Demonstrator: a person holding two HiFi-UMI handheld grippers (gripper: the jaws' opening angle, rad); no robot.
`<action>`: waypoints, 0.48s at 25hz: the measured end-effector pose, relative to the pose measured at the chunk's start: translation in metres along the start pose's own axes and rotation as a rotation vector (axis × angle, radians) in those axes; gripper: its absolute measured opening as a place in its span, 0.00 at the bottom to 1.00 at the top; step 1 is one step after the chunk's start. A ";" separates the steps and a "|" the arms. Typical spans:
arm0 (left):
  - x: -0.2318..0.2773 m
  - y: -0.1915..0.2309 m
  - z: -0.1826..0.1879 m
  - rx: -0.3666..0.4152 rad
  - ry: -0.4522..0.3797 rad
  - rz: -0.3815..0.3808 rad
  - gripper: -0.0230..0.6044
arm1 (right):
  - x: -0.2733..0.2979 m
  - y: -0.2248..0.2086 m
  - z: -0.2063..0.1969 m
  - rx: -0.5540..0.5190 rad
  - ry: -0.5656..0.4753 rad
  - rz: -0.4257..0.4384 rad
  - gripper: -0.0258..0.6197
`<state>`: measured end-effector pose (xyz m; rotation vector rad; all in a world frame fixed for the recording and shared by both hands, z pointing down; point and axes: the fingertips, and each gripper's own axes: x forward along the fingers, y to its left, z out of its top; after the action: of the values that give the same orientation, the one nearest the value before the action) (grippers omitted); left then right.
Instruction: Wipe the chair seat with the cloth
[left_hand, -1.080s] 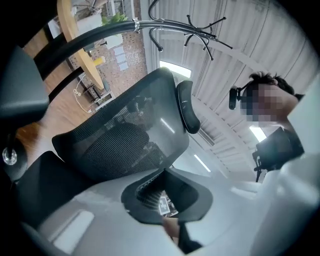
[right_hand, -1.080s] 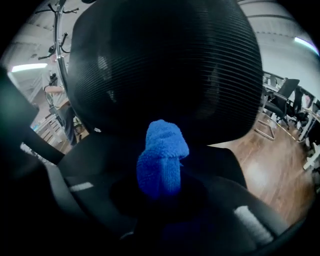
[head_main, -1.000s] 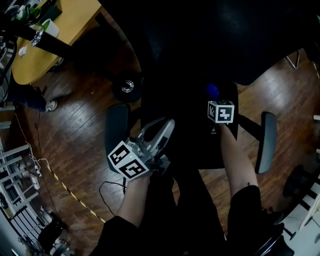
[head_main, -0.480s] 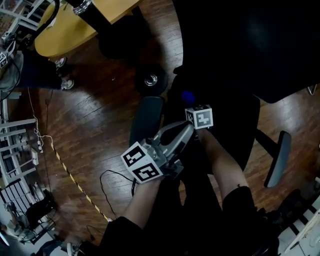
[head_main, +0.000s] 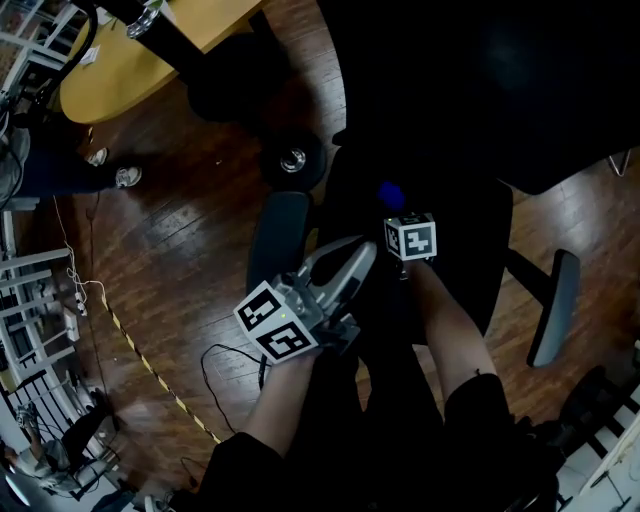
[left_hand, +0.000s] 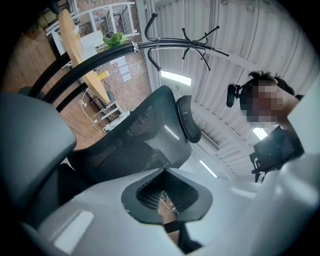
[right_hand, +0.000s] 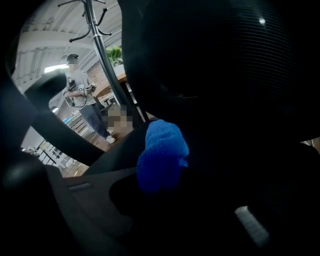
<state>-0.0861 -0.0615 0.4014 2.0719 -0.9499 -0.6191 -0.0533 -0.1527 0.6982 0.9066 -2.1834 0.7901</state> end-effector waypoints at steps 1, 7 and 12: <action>0.003 -0.001 -0.003 0.000 0.008 -0.004 0.03 | -0.006 -0.012 -0.005 0.012 0.002 -0.018 0.10; 0.024 -0.012 -0.024 -0.008 0.061 -0.041 0.03 | -0.054 -0.084 -0.040 0.108 0.018 -0.133 0.10; 0.042 -0.014 -0.039 -0.017 0.105 -0.067 0.03 | -0.104 -0.142 -0.073 0.181 0.046 -0.232 0.10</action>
<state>-0.0283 -0.0710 0.4091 2.1064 -0.8154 -0.5458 0.1366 -0.1438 0.7063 1.1953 -1.9450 0.8935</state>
